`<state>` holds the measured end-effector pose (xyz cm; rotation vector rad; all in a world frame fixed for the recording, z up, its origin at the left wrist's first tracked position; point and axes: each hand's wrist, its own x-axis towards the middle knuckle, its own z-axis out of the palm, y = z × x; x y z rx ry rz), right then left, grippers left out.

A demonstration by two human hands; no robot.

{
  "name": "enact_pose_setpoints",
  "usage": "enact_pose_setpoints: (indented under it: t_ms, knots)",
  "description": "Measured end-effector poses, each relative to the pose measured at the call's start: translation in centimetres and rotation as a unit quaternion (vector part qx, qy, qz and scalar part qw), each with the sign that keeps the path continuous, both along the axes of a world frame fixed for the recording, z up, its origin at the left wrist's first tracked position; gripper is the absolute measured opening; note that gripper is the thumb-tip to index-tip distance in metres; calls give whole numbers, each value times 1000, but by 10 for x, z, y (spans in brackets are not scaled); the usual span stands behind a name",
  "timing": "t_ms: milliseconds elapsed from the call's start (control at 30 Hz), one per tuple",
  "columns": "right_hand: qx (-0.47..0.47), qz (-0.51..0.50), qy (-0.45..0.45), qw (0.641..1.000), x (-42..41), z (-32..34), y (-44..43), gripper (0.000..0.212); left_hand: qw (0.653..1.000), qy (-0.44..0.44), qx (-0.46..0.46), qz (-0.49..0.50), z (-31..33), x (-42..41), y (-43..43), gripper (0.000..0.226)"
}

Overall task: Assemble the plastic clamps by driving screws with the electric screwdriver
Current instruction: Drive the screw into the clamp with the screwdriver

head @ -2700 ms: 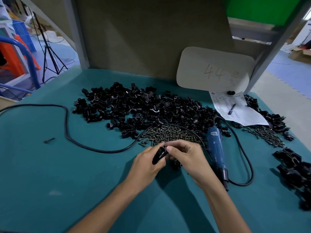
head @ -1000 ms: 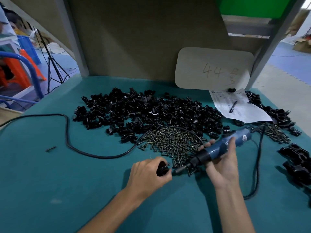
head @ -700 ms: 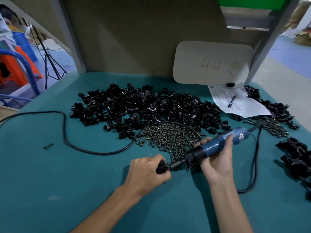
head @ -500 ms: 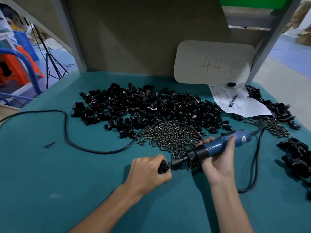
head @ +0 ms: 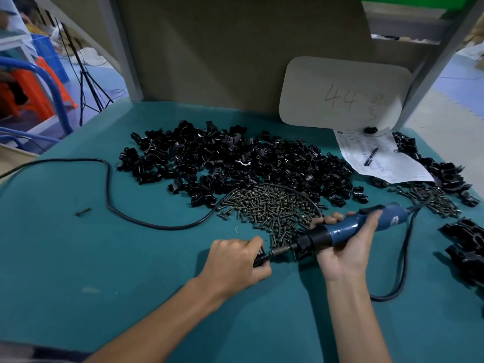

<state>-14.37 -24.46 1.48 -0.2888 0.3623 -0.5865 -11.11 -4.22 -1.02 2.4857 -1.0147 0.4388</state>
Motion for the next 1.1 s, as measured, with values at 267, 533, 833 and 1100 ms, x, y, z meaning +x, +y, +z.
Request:
enact_pose_setpoints:
  t_ms: [267, 533, 833, 1100]
  knots:
    - [15, -72, 80, 994, 5, 5, 4, 39, 1000, -21, 17, -1, -4, 1, -1, 26]
    - [-28, -44, 53, 997, 11, 4, 6, 34, 999, -30, 3, -13, -6, 3, -1, 24]
    - [-32, -36, 42, 998, 17, 4, 8, 23, 1000, -20, 2, 4, -6, 3, 0, 22]
    - [-27, -37, 53, 998, 17, 2, 9, 24, 1000, -21, 0, 2, -7, 3, -1, 21]
